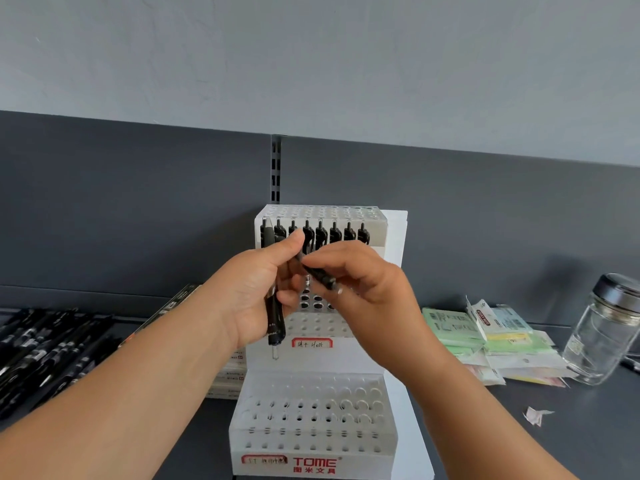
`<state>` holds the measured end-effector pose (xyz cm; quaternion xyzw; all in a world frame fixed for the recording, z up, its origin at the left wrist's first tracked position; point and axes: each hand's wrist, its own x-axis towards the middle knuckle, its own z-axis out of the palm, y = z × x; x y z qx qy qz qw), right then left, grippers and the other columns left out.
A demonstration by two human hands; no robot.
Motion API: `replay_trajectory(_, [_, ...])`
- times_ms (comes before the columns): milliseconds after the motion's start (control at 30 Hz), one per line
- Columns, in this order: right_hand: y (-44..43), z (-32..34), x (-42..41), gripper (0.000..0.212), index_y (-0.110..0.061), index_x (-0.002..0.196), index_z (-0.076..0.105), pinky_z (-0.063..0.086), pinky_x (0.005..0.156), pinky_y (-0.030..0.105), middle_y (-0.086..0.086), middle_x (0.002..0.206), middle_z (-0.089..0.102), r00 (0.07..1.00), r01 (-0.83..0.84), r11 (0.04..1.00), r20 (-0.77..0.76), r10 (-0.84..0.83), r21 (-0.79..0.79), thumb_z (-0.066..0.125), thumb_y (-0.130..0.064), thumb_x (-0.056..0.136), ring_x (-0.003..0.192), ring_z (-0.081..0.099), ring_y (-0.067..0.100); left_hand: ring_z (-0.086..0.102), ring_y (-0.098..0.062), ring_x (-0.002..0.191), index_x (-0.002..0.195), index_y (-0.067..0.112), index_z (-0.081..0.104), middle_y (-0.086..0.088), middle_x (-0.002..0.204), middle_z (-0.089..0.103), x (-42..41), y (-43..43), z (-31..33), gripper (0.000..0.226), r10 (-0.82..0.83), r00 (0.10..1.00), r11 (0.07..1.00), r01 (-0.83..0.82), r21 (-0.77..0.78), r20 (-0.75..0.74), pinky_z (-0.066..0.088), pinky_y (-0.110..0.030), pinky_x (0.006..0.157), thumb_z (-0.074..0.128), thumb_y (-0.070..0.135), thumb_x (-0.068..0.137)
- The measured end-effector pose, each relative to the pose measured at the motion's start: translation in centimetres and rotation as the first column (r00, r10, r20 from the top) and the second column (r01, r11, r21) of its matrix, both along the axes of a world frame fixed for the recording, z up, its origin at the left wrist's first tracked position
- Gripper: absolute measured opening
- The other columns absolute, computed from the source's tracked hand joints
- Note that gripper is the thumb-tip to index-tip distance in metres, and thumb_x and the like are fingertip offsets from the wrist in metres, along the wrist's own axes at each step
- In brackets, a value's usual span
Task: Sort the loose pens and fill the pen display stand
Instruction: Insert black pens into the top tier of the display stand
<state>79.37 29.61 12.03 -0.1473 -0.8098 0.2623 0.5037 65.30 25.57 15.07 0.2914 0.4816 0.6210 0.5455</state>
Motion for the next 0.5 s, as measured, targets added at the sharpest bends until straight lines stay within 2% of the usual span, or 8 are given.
replay_trajectory(133, [-0.2, 1.7, 0.8, 0.027, -0.02, 0.104, 0.067, 0.051, 0.081, 0.025, 0.003, 0.095, 0.067, 0.989, 0.0, 0.982, -0.144, -0.028, -0.187, 0.057, 0.001, 0.09, 0.09, 0.062, 0.006, 0.042, -0.012, 0.044, 0.086, 0.011, 0.055, -0.005, 0.061, 0.059, 0.0, -0.2, -0.2, 0.035, -0.083, 0.988, 0.995, 0.076, -0.063, -0.128, 0.028, -0.017, 0.034, 0.058, 0.045, 0.088])
replay_trajectory(200, [0.2, 2.5, 1.3, 0.025, -0.021, 0.101, 0.066, 0.053, 0.073, 0.024, 0.003, 0.088, 0.068, 0.971, 0.055, 0.967, -0.214, -0.11, -0.248, 0.054, -0.001, 0.092, 0.082, 0.062, 0.008, 0.041, -0.014, 0.043, 0.085, 0.01, 0.053, -0.007, 0.06, 0.056, -0.1, -0.2, -0.3, 0.033, -0.089, 0.981, 0.994, 0.076, -0.079, -0.173, 0.027, -0.016, 0.036, 0.049, 0.042, 0.092])
replay_trajectory(300, [1.2, 3.7, 2.1, 0.023, -0.023, 0.094, 0.06, 0.049, 0.065, 0.014, 0.0, 0.084, 0.067, 0.923, 0.146, 0.939, -0.3, -0.243, -0.313, 0.053, -0.001, 0.093, 0.075, 0.064, 0.003, 0.04, -0.016, 0.044, 0.078, 0.01, 0.051, -0.007, 0.057, 0.054, -0.1, -0.2, -0.3, 0.027, -0.061, 0.975, 0.997, 0.051, -0.05, -0.214, 0.027, -0.02, 0.035, 0.039, 0.029, 0.093])
replay_trajectory(400, [2.4, 4.6, 2.9, 0.018, -0.022, 0.092, 0.058, 0.05, 0.066, 0.015, -0.002, 0.083, 0.068, 0.896, 0.275, 0.906, -0.255, -0.363, -0.323, 0.054, -0.005, 0.093, 0.072, 0.065, 0.002, 0.043, -0.016, 0.047, 0.079, 0.01, 0.052, -0.006, 0.059, 0.054, -0.2, -0.2, -0.6, 0.023, -0.046, 0.967, 0.999, 0.04, -0.029, -0.252, 0.031, -0.022, 0.036, 0.038, 0.021, 0.094])
replay_trajectory(500, [3.4, 4.9, 3.5, 0.019, -0.028, 0.089, 0.058, 0.054, 0.076, 0.025, -0.008, 0.083, 0.069, 0.876, 0.403, 0.868, -0.15, -0.457, -0.29, 0.053, -0.011, 0.094, 0.073, 0.065, 0.0, 0.046, -0.013, 0.05, 0.085, 0.008, 0.056, -0.004, 0.063, 0.055, -0.2, -0.2, -0.7, 0.021, -0.051, 0.956, 0.999, 0.048, -0.018, -0.288, 0.035, -0.023, 0.042, 0.042, 0.019, 0.096])
